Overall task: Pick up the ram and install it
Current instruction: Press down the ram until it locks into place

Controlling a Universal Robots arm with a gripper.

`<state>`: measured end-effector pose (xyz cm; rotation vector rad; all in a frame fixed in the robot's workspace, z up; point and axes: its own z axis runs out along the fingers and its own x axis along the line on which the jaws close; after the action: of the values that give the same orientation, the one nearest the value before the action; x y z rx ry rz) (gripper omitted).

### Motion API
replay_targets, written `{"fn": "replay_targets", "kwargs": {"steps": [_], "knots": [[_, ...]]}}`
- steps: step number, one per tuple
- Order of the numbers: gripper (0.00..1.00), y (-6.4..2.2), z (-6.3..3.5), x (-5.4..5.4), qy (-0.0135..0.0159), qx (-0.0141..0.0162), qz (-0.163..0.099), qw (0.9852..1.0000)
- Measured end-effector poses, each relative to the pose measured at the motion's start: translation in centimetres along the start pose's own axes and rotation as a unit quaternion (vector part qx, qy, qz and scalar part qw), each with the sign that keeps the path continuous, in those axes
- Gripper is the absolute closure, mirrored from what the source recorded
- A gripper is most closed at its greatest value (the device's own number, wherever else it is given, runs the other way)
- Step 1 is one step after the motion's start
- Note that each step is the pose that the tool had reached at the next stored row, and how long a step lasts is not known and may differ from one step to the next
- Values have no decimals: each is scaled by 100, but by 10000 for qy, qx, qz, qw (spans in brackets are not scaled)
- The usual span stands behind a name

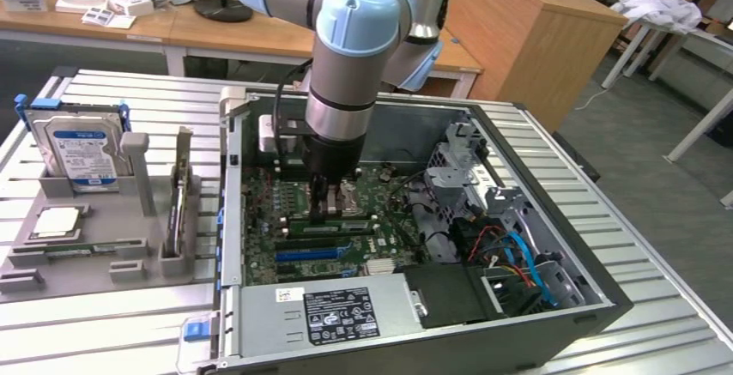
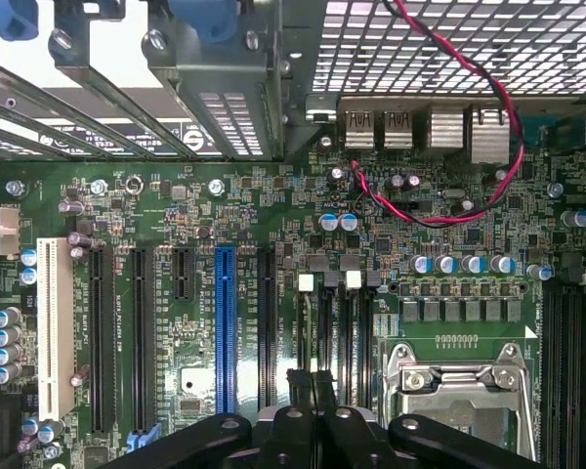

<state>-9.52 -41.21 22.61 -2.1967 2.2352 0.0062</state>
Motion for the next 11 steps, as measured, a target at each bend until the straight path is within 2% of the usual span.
{"fn": "replay_targets", "kwargs": {"steps": [11], "knots": [[89,2,20,5,0,0,0,10000]]}}
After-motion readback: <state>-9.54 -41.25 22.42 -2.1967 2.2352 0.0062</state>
